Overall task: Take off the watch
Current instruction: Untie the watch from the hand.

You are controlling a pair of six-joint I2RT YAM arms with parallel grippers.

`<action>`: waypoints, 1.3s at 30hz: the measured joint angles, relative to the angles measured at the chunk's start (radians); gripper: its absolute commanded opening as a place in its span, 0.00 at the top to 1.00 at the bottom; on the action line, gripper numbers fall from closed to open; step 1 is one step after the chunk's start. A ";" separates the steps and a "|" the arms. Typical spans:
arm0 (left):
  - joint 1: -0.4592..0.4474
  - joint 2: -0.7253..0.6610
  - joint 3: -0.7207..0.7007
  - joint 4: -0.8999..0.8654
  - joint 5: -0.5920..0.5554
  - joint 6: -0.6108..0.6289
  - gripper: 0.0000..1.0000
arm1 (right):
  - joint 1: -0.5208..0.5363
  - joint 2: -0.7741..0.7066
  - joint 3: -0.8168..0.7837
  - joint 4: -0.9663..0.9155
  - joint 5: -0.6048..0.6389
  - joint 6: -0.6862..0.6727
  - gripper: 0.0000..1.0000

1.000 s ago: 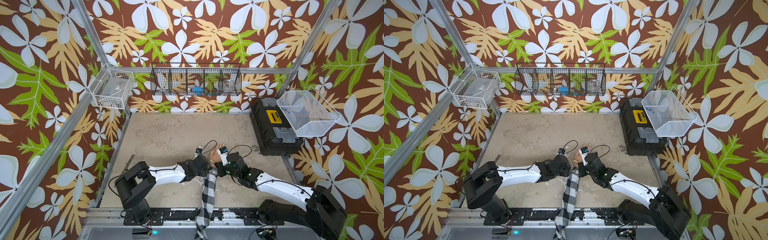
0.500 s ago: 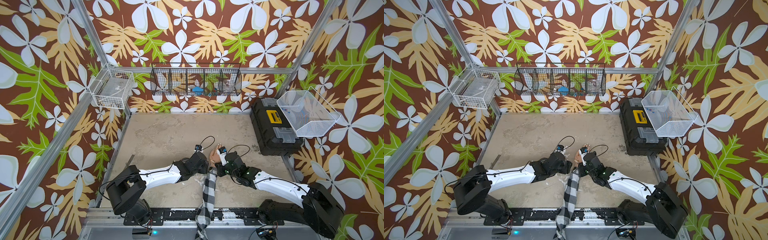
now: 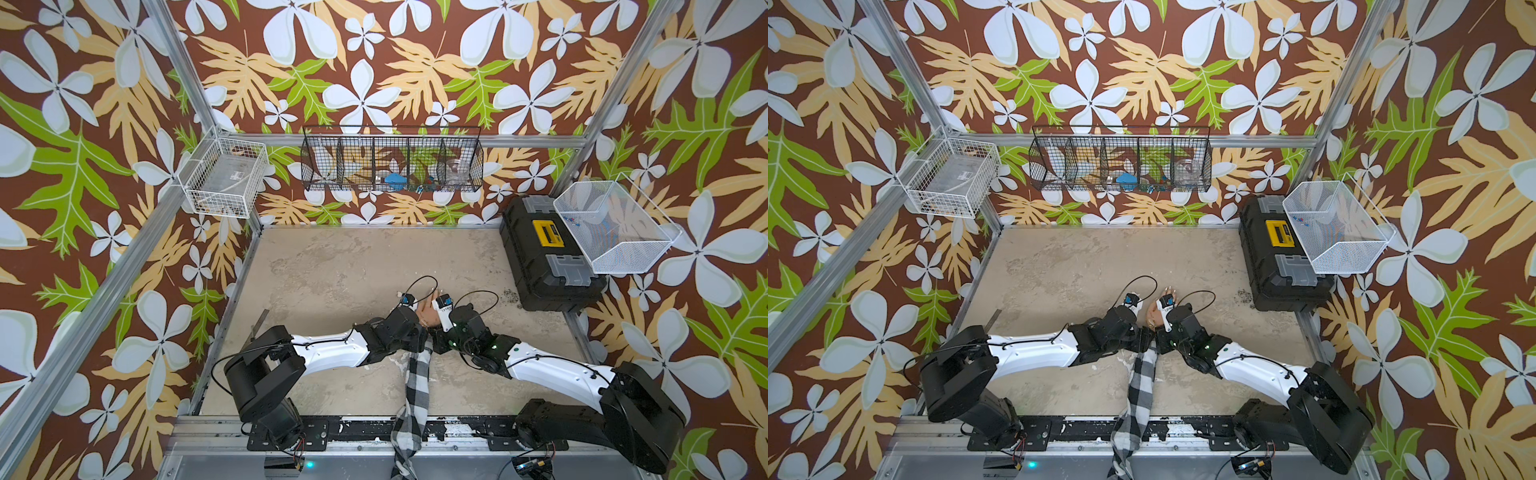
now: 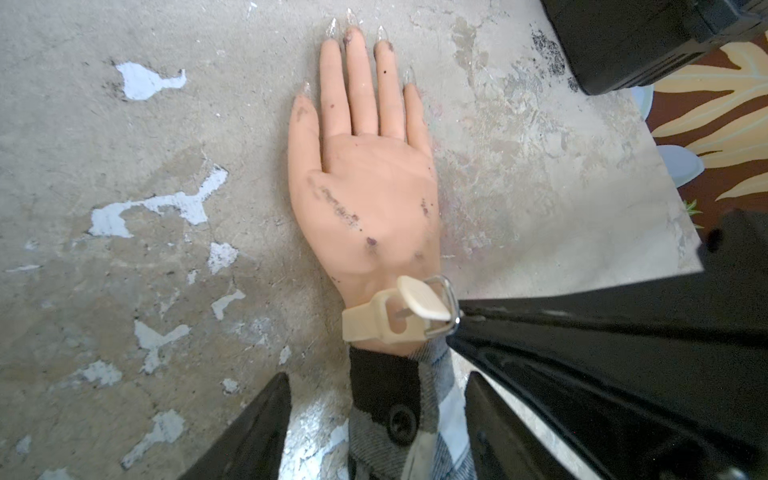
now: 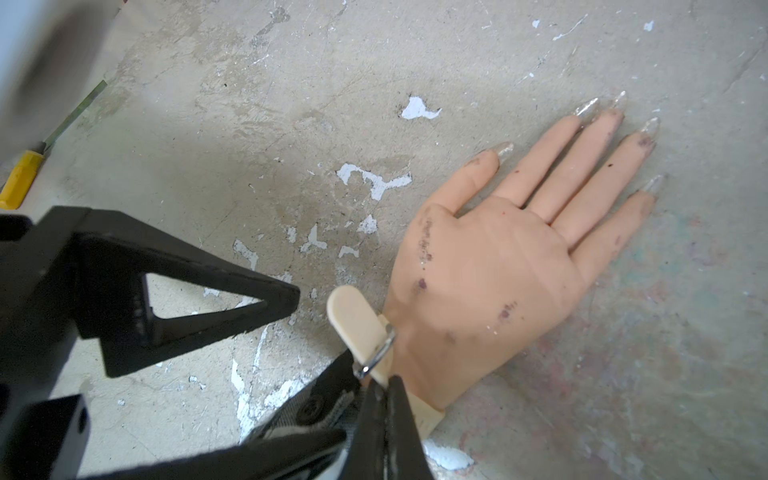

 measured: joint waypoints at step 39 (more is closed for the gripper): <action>-0.009 -0.045 -0.064 0.056 -0.053 -0.023 0.32 | 0.000 -0.046 -0.046 0.005 0.000 0.021 1.00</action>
